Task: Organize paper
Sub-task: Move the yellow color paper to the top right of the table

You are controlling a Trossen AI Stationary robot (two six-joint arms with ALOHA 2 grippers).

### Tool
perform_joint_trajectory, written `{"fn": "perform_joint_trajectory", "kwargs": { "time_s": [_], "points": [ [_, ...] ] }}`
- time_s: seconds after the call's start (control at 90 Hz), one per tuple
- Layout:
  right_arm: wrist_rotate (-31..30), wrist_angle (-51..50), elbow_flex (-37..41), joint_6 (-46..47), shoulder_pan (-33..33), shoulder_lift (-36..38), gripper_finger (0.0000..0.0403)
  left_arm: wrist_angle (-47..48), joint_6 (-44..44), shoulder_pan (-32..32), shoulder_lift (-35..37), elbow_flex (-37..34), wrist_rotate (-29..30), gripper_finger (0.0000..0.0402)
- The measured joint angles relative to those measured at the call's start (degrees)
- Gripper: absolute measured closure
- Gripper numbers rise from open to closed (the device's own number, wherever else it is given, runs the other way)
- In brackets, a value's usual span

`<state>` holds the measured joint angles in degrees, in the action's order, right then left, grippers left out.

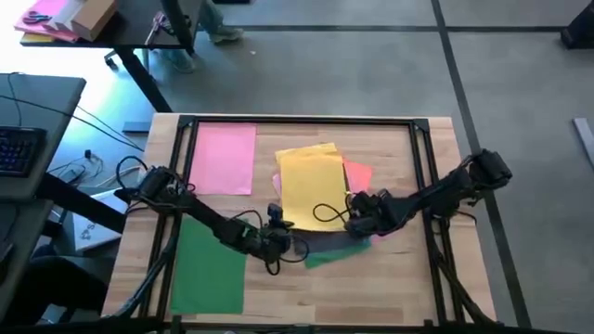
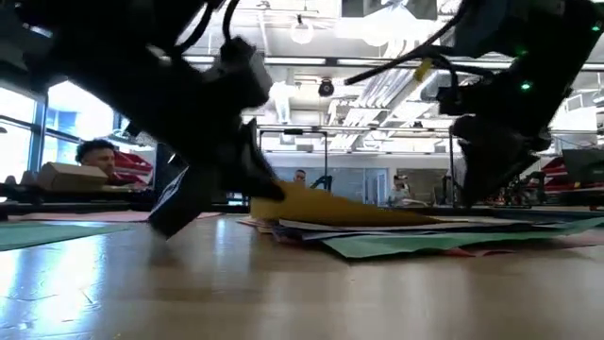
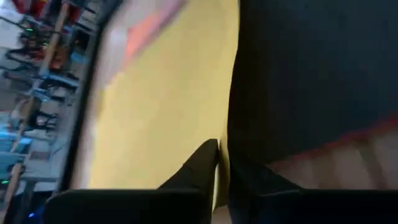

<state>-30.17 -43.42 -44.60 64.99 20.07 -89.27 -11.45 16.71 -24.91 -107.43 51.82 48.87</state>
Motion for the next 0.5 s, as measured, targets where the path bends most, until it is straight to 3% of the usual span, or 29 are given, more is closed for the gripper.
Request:
{"fn": "perform_joint_trajectory", "kwargs": {
  "time_s": [0.3,0.389,0.5],
  "points": [
    [-2.6,-5.39,6.71,13.76,-5.99,-0.05,0.0181,5.55,-0.12,1.31,15.31,0.61,4.85,0.0401],
    [-3.31,-0.96,7.86,12.72,-7.7,-0.05,0.0181,5.87,-0.81,3.59,19.1,0.61,6.05,0.0401],
    [-1.99,9.47,8.95,5.06,-8.47,0.02,0.0181,5.69,-1.46,7.08,23.7,0.6,7.01,0.0401]
  ]
}}
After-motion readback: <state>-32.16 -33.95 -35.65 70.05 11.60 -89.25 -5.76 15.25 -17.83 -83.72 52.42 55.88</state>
